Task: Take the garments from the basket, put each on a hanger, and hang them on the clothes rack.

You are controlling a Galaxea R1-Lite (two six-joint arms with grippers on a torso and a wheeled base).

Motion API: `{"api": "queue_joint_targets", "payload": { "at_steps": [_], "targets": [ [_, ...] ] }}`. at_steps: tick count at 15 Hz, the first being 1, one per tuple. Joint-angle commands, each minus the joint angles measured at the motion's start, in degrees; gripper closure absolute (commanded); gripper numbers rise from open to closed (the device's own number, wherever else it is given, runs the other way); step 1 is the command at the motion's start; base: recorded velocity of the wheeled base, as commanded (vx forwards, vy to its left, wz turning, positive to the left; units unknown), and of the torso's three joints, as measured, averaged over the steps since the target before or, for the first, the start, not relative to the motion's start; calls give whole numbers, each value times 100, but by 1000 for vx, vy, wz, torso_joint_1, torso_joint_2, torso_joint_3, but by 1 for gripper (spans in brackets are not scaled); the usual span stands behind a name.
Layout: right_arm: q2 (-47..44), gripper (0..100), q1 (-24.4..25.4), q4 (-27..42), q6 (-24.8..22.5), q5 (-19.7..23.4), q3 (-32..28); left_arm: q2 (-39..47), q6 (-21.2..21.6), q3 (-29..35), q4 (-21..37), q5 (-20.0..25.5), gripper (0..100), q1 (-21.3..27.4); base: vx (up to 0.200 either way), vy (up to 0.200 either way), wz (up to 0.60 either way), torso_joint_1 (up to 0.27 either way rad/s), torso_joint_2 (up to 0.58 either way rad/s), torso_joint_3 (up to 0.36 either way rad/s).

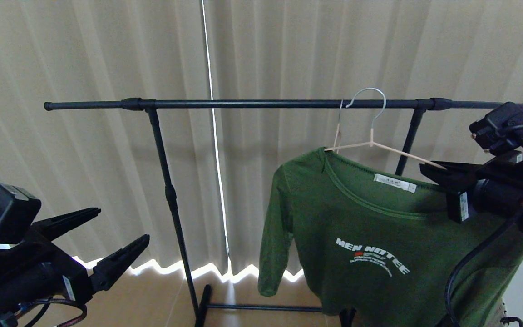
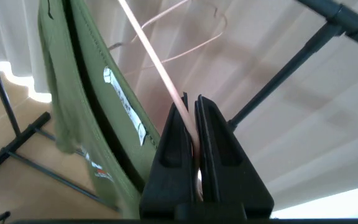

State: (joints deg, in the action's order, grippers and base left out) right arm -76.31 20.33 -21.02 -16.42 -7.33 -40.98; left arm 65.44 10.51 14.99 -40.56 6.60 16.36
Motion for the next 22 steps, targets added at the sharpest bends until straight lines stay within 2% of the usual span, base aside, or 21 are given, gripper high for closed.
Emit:
{"api": "queue_joint_targets", "payload": {
  "at_steps": [1, 3, 11, 22],
  "targets": [
    [2, 100, -3, -8, -1, -6, 29, 4, 4, 3, -5, 0, 0, -1, 0, 0, 0, 0, 0, 0],
    [11, 100, 6, -8, -1, -6, 29, -14, 13, 3, -5, 0, 0, -1, 0, 0, 0, 0, 0, 0],
    [-6, 100, 6, -8, -1, 12, 38, 13, 4, -14, -5, 0, 0, -1, 0, 200, 0, 2, 4, 3],
    [2, 100, -12, -17, 7, -6, 38, -31, -14, -49, -5, -9, 0, -1, 0, 0, 0, 0, 0, 0]
  ]
}}
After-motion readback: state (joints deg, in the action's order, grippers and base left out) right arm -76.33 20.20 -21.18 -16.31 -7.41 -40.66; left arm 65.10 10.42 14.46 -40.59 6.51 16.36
